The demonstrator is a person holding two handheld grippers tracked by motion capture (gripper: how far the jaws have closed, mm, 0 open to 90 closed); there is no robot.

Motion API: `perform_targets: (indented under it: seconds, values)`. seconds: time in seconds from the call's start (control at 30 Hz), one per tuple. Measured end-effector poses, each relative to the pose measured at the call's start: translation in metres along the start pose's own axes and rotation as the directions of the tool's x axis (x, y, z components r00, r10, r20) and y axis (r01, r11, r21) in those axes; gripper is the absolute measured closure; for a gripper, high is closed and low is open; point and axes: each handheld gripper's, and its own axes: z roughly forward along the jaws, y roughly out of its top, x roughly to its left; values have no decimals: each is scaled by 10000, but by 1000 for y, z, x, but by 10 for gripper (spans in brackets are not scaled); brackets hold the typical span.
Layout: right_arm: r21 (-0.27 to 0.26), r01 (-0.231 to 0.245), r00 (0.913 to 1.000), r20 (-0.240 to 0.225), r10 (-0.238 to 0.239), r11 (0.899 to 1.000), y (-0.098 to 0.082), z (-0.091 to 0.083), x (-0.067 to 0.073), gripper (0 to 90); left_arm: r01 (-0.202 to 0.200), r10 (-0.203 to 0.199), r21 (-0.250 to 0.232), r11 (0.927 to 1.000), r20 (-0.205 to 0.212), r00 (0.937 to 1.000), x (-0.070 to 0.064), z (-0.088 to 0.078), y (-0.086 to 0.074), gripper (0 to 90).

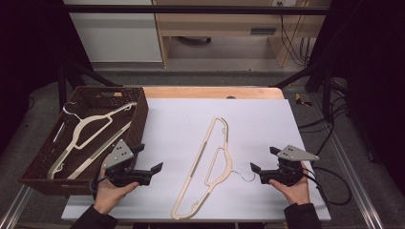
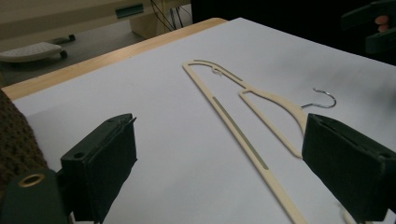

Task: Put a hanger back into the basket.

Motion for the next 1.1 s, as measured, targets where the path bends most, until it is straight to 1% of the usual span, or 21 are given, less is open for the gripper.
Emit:
perform_targets:
  seconds: [0.07, 0.17, 0.23, 0.3, 0.33, 0.4, 0.47, 0.53, 0.57, 0.63, 0.67, 0.7, 0.73, 0.77, 0.93, 0.97, 1.0, 1.07, 1.1]
  values:
    - [148, 131, 9999, -98, -129, 9998, -1, 5, 3, 80, -74, 73, 77, 9999, 138, 9999, -4, 3, -1, 98]
    - [381, 192, 9992, -366, -178, 9991, -5, 13, 7, 109, -74, 68, 203, 9998, 290, 9996, -9, 8, -4, 98]
    - [724, 373, 9981, -524, -336, 9967, -8, 19, 11, 152, -144, 134, 321, 9994, 320, 9994, -11, 12, -7, 99]
    - [938, 374, 9977, -591, -319, 9949, -9, 23, 13, 189, -93, 79, 405, 9991, 353, 9993, -13, 15, -9, 99]
    - [1090, 449, 9972, -644, -380, 9930, -11, 26, 13, 218, -122, 105, 461, 9989, 369, 9993, -13, 16, -10, 98]
    - [1465, 441, 9973, -648, -348, 9882, -14, 31, 16, 274, -128, 107, 531, 9985, 382, 9992, -14, 18, -12, 98]
    - [1714, 584, 9960, -766, -458, 9835, -17, 37, 18, 324, -144, 120, 604, 9981, 403, 9991, -15, 20, -13, 99]
    - [1930, 677, 9945, -912, -508, 9789, -20, 43, 20, 378, -104, 81, 578, 9983, 392, 9992, -15, 21, -14, 101]
    - [2066, 685, 9948, -885, -511, 9760, -21, 45, 21, 396, -121, 96, 624, 9980, 408, 9991, -15, 22, -14, 101]
    - [2180, 750, 9940, -942, -555, 9731, -23, 50, 21, 431, -133, 105, 665, 9977, 428, 9990, -16, 23, -14, 101]
    - [2307, 687, 9942, -960, -475, 9706, -24, 54, 21, 458, -109, 80, 671, 9977, 433, 9990, -16, 23, -15, 101]
    - [2327, 662, 9947, -916, -459, 9703, -24, 55, 21, 471, -102, 74, 669, 9977, 416, 9991, -16, 24, -15, 101]
    - [2339, 781, 9934, -1001, -559, 9691, -25, 58, 20, 484, -107, 77, 703, 9975, 425, 9991, -16, 25, -16, 104]
    - [2484, 653, 9937, -1045, -403, 9665, -25, 61, 22, 502, -94, 61, 759, 9971, 433, 9990, -16, 26, -17, 105]
    - [2853, 1084, 9897, -1212, -763, 9523, -25, 75, 26, 572, -100, 57, 858, 9963, 501, 9987, -17, 29, -19, 107]
    - [2884, 979, 9911, -1150, -670, 9525, -25, 76, 27, 581, -91, 47, 863, 9962, 510, 9987, -17, 29, -20, 107]
    - [2936, 1077, 9908, -1108, -781, 9498, -26, 77, 26, 598, -68, 23, 863, 9962, 516, 9987, -17, 30, -20, 108]
    - [3014, 1179, 9893, -1183, -856, 9462, -27, 79, 25, 638, -107, 59, 908, 9958, 529, 9986, -17, 30, -20, 109]
    - [2980, 1181, 9890, -1212, -852, 9472, -27, 79, 25, 656, -102, 54, 923, 9957, 530, 9986, -18, 31, -21, 110]
